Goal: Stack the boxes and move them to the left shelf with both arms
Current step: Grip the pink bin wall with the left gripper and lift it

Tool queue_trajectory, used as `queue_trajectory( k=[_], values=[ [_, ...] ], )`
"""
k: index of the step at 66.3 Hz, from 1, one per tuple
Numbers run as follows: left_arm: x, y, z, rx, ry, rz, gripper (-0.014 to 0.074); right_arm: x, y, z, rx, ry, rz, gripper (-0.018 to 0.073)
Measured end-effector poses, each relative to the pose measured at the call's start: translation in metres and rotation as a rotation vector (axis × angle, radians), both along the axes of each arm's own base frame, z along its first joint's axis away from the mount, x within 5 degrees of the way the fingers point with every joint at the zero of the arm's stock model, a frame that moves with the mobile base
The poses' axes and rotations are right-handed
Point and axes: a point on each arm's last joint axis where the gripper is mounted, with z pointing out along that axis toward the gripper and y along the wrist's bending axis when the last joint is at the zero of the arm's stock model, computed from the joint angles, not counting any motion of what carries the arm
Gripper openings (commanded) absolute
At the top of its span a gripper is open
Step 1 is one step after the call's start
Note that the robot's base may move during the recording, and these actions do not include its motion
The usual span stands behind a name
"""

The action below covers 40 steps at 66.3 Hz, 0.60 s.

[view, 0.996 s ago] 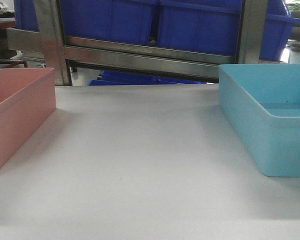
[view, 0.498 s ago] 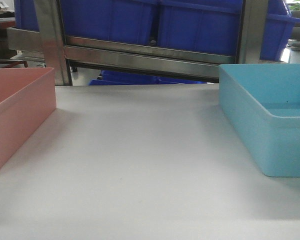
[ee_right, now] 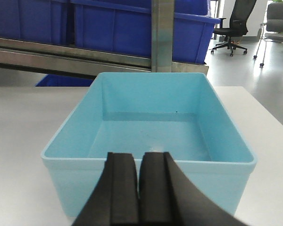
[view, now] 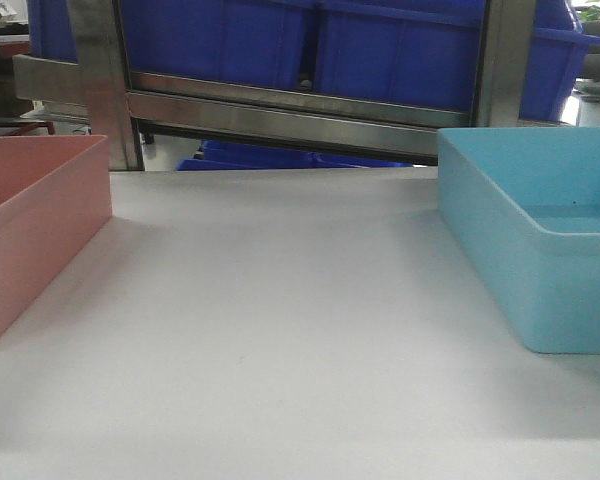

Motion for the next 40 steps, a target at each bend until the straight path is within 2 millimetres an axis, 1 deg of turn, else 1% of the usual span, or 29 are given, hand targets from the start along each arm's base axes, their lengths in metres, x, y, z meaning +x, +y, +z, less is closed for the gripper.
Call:
queue_trajectory(
  k=[7,10,14,19,28,29,35,40],
  values=[
    [0.006,0.004,-0.02,-0.018,0.024,0.011,0.054,0.0,0.0,0.0,0.0,0.0,0.0,0.0053],
    [0.008,0.004,-0.027,-0.021,0.034,0.011,0.0521,0.0,0.0,0.0,0.0,0.0,0.0,0.0053],
    [0.01,0.005,-0.035,-0.025,0.047,0.012,0.0472,0.0,0.0,0.0,0.0,0.0,0.0,0.0053],
    [0.011,0.005,-0.039,-0.027,0.054,0.013,0.0392,0.0,0.0,0.0,0.0,0.0,0.0,0.0053],
    [0.012,0.005,-0.04,-0.029,0.053,0.014,0.0174,0.0,0.0,0.0,0.0,0.0,0.0,0.0053],
    [0.012,0.005,-0.04,-0.029,0.053,0.014,0.0137,0.0,0.0,0.0,0.0,0.0,0.0,0.0053],
    [0.012,0.006,-0.04,-0.026,0.052,0.013,-0.0014,0.0,0.0,0.0,0.0,0.0,0.0,0.0053],
    [0.012,0.006,-0.04,-0.025,0.05,0.012,0.0,0.0,0.0,0.0,0.0,0.0,0.0,0.0053]
  ],
)
